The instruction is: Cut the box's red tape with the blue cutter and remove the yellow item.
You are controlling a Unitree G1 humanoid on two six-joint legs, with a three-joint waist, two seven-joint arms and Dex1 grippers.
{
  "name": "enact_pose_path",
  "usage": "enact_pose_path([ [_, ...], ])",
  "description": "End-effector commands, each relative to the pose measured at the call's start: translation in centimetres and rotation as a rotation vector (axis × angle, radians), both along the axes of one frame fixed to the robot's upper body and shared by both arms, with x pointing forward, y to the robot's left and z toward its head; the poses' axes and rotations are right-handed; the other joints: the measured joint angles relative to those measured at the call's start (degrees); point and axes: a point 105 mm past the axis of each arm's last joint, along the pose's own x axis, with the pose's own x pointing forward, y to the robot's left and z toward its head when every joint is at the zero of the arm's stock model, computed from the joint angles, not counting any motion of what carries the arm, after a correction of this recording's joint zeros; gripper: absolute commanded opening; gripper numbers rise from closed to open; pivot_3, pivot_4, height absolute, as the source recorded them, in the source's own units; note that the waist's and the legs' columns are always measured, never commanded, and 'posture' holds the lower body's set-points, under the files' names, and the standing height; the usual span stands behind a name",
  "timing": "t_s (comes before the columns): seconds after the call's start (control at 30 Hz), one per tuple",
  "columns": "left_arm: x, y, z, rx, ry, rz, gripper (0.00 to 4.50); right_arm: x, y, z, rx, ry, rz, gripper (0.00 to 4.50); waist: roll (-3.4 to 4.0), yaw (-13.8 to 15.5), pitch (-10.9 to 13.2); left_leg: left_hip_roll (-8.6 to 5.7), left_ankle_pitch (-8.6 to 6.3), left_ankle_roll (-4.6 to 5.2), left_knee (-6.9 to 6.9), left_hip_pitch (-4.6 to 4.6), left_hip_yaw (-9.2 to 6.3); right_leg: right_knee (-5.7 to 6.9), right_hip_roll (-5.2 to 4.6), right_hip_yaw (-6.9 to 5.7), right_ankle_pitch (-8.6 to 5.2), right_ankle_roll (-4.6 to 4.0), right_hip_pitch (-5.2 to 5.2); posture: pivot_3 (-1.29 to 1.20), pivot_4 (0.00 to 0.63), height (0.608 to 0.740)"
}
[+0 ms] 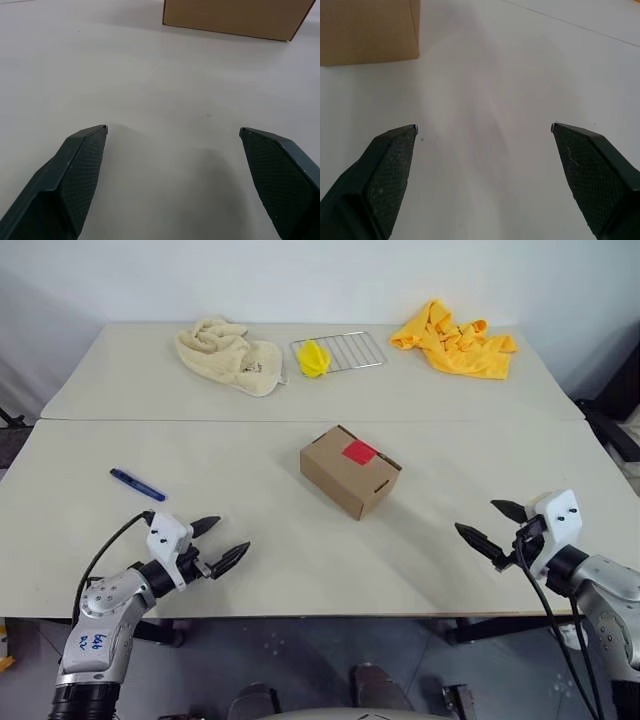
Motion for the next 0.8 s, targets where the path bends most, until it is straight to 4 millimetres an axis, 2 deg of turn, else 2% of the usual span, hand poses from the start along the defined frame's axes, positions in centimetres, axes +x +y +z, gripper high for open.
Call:
enact_pose_path([
  [0.03,0.3,0.0,0.5,0.008,-0.03,0.003,4.47,0.1,-0.1,1.1,-0.003,-0.056,-0.011,4.5,0.0,0.0,0.0,0.0,0.0,0.0,0.0,0.0,0.0,0.0,0.0,0.0,0.0,0.0,0.0,0.0,0.15,0.74],
  [0.13,0.6,-0.1,0.6,0.005,-0.025,0.008,4.47,0.2,-0.2,1.0,-0.002,-0.055,-0.019,4.5,0.0,0.0,0.0,0.0,0.0,0.0,0.02,0.0,0.0,0.03,0.0,0.0,0.0,0.0,0.0,0.0,0.15,0.74],
  [0.27,2.0,0.2,0.3,0.019,0.017,0.097,4.47,0.4,-0.3,0.9,0.002,-0.055,-0.041,4.5,0.0,0.1,0.0,0.0,0.0,0.0,0.06,0.01,0.0,0.08,0.0,0.0,0.0,0.0,0.0,0.0,0.15,0.74],
  [0.5,3.1,-0.7,0.7,0.015,-0.01,0.07,4.47,1.0,-0.4,1.2,-0.018,-0.085,-0.11,4.5,0.0,0.0,0.0,-0.01,0.0,0.0,0.1,0.01,0.0,0.14,0.0,0.0,0.0,0.01,-0.01,0.0,0.15,0.74],
  [0.6,5.4,0.4,0.5,0.018,0.019,0.123,3.86,1.3,-0.2,2.3,-0.012,-0.142,-0.161,3.86,0.01,0.2,0.0,-0.01,0.01,-0.01,0.18,0.03,-0.01,0.27,0.01,-0.02,0.0,0.01,-0.01,0.0,0.15,0.74],
  [0.8,9.7,0.2,1.6,0.0,-0.038,0.144,2.09,1.5,1.0,2.5,0.004,-0.152,-0.167,1.87,0.03,0.3,0.0,-0.06,0.0,0.0,0.63,0.01,-0.02,0.52,0.02,-0.01,0.04,0.07,0.01,0.0,0.15,0.74],
])
